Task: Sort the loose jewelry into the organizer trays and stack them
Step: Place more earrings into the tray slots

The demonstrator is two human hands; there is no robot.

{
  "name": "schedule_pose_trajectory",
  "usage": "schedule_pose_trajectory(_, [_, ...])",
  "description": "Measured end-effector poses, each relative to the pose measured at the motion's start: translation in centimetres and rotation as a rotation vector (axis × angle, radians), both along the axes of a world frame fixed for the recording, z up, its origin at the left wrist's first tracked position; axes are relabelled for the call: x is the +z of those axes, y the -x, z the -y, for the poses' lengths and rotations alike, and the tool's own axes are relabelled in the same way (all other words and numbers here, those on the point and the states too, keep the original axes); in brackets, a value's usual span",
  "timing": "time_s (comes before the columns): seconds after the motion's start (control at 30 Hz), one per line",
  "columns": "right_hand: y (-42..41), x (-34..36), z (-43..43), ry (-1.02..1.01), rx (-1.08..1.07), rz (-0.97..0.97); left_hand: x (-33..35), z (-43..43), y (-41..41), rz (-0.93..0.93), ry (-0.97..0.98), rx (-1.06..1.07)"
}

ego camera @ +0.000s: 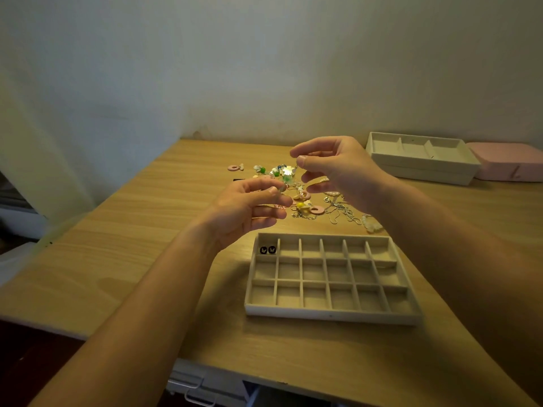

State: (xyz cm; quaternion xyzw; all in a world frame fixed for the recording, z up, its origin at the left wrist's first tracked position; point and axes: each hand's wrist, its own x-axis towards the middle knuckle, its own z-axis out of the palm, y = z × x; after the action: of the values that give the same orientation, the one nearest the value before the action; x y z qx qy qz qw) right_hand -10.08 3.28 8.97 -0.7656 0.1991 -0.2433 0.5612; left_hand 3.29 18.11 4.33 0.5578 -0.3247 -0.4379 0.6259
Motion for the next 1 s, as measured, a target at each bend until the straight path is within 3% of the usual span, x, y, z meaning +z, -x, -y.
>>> schedule_pose_trajectory(0.23, [0.1,0.8,-0.3,-0.012,0.011,0.024,0.0,0.2,1.0,-0.130,0.039,-0.047])
schedule_pose_trajectory(0.43, [0.2,1.2,0.0,0.001,-0.024,0.044,-0.5,0.4,1.4,-0.037,0.088,0.038])
schedule_pose_trajectory(0.53, [0.4,0.9,0.2,0.017,-0.021,0.018,-0.5,0.1,1.4,0.104,0.074,0.100])
schedule_pose_trajectory(0.67, [0.6,-0.4,0.2,0.143,0.002,-0.128,-1.0,-0.7,1.2,0.458,-0.015,0.159])
schedule_pose_trajectory(0.87, [0.6,-2.9,0.0,0.241,0.080,-0.365,-2.7,-1.6,1.6,0.895,-0.157,0.081])
schedule_pose_trajectory(1.0, [0.5,-4.2,-0.2,0.292,0.096,-0.428,-3.0,-1.7,1.7,1.020,-0.193,0.042])
